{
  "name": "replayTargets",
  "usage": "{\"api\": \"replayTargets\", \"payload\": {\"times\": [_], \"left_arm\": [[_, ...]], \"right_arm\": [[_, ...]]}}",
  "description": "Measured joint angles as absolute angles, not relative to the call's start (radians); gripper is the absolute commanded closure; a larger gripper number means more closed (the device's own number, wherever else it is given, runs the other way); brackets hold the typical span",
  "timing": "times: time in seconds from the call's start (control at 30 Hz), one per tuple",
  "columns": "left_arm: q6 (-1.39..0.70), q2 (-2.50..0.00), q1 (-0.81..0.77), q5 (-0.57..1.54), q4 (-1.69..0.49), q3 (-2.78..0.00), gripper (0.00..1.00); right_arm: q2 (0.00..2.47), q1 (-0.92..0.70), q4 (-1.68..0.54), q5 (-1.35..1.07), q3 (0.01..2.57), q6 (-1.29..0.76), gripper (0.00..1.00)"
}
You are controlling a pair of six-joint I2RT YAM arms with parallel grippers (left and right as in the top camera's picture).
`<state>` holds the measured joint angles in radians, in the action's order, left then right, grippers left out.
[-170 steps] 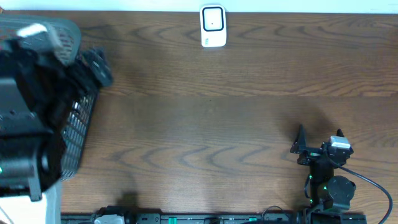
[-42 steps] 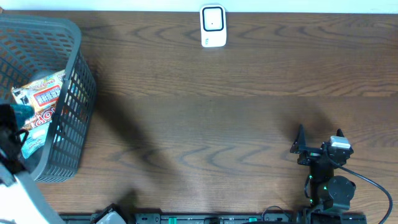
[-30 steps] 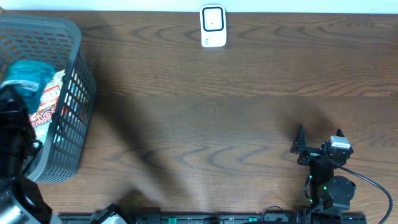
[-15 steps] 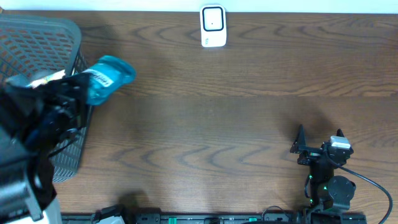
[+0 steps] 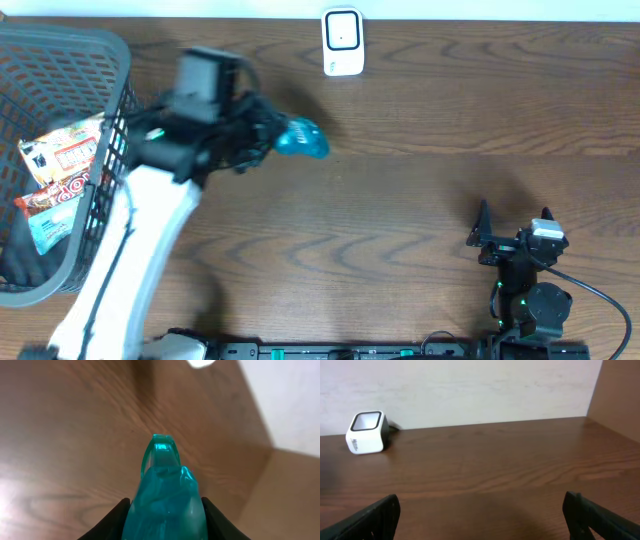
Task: Scan the item barcode
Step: 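Carry the teal bottle to the white scanner with the left gripper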
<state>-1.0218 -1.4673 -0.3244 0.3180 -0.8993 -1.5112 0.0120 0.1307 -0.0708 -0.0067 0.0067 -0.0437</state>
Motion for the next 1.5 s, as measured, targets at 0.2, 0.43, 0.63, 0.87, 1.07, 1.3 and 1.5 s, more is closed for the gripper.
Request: {"api": "replayTargets", "payload": {"times": [0.2, 0.43, 0.63, 0.87, 1.07, 1.3, 1.5], "left_arm": [[-0.936, -1.652, -0.458, 0.235, -0.797, -1.511, 0.71], [-0.804, -1.798, -0.566, 0.103, -0.797, -1.511, 0.69], [-0.664, -1.814, -0.611, 0.045, -0.796, -1.511, 0.67], [-0.597, -1.814, -0.648, 0.001, -0.789, -1.511, 0.65], [-0.744, -1.814, -0.662, -0.058, -0.811, -1.511, 0.60], [-1.029, -1.816, -0.661, -0.123, -0.840, -1.511, 0.57], [-1.076, -1.852, -0.661, -0.138, -0.839, -1.512, 0.50]], "right_arm": [[0.012, 0.131, -0.071, -0.007, 0.007, -0.044, 0.01], [0.012, 0.131, -0.071, -0.007, 0.007, -0.044, 0.01], [0.012, 0.131, -0.071, -0.007, 0.007, -0.044, 0.01], [0.012, 0.131, -0.071, -0.007, 0.007, -0.044, 0.01], [0.012, 0.131, -0.071, -0.007, 0.007, -0.044, 0.01], [0.012, 0.131, -0.071, -0.007, 0.007, -0.044, 0.01], [0.012, 0.131, -0.071, -0.007, 0.007, -0.044, 0.01]]}}
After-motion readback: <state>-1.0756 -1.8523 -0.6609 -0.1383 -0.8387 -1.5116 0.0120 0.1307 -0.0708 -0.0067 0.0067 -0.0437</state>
